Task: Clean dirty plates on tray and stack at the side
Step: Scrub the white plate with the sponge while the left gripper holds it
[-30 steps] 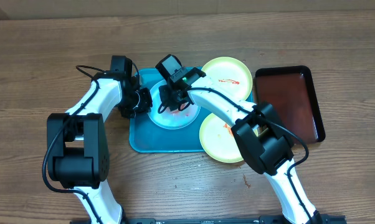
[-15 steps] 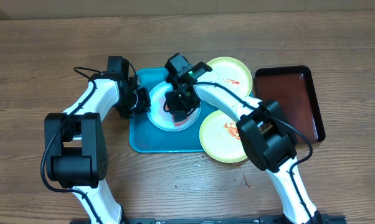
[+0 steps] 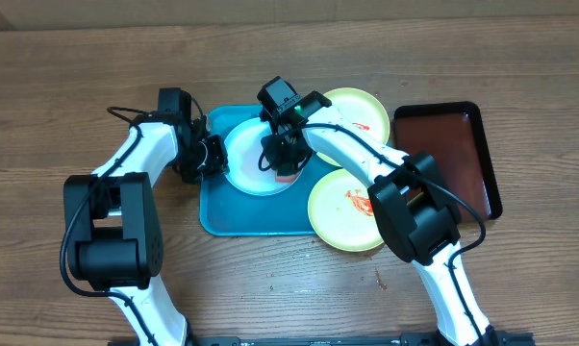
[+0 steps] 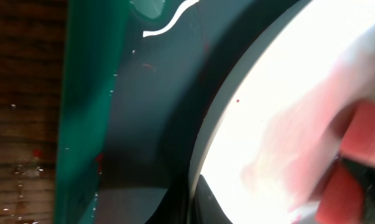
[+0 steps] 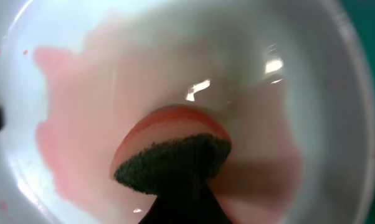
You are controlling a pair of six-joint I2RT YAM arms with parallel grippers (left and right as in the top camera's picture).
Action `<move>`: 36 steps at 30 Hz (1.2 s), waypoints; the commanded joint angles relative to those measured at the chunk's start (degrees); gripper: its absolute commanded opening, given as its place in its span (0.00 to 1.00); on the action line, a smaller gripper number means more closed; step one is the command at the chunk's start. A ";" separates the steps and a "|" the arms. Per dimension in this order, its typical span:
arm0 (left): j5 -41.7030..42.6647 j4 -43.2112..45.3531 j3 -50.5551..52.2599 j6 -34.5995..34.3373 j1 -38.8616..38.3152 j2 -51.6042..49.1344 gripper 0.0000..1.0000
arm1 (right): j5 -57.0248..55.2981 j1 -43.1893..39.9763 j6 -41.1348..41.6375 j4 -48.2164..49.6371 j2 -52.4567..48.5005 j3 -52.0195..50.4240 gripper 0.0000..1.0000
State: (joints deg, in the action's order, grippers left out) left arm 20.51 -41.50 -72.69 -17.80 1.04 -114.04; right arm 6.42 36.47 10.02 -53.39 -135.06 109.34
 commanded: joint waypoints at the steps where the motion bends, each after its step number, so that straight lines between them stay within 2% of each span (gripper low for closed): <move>1: -5.84 -0.39 0.68 0.46 1.95 -1.77 0.04 | -10.45 -2.10 -1.53 1.29 -1.55 -0.90 0.04; 10: -5.86 -0.44 0.68 0.46 1.97 -1.77 0.04 | -8.70 -2.45 -0.85 1.81 -1.55 -0.87 0.04; 17: -5.84 -0.42 0.68 -0.04 1.95 -1.77 0.04 | 6.91 -2.36 2.23 -2.71 -1.55 -2.19 0.04; 21: -5.86 -0.39 0.68 -0.02 1.97 -1.77 0.04 | 18.67 -1.73 2.62 -1.27 -1.57 -4.20 0.04; 25: -5.84 -0.24 0.68 -0.02 1.95 -1.77 0.04 | 25.22 0.26 3.96 1.88 -1.57 -5.77 0.04; 32: -5.84 -0.22 0.68 -0.20 1.95 -1.77 0.04 | 25.64 3.98 8.52 8.15 -1.57 -6.49 0.04; 36: -5.84 -0.26 0.68 -0.22 1.95 -1.77 0.04 | 21.22 3.89 12.98 12.81 -1.57 -6.49 0.04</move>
State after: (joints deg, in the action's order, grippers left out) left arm 19.31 -41.69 -72.69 -17.80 2.04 -114.04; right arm 29.50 40.34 18.57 -42.17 -135.28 103.61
